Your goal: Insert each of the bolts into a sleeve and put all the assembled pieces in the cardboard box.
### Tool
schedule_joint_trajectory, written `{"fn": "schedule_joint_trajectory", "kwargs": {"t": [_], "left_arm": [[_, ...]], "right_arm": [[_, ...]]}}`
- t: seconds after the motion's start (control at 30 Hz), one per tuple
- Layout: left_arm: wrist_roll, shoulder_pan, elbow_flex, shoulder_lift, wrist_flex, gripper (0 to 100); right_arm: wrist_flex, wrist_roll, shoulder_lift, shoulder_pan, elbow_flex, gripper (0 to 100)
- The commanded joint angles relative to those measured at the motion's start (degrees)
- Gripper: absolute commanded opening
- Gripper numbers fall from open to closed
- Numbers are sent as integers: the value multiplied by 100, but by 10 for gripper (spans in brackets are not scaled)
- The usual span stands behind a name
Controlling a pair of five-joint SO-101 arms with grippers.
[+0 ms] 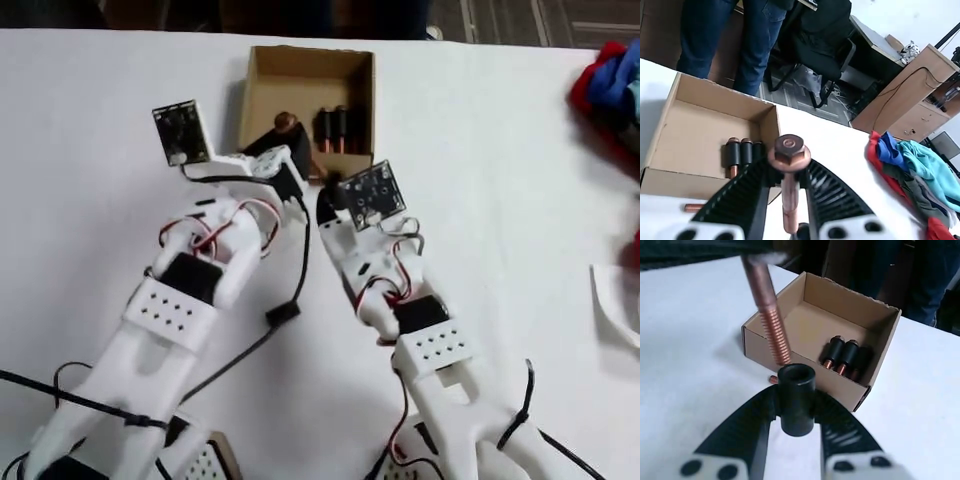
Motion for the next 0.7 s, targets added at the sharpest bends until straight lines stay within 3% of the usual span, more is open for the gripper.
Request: {"fn": "schedule_joint_trajectory", "kwargs": {"t": [0.0, 0.67], "left_arm": [[35, 220, -391, 0, -105, 26], [0, 536, -462, 299, 237, 26]], "right_arm": [[-22, -44, -215, -57, -308, 20], [-31, -44, -251, -40, -527, 20]]}}
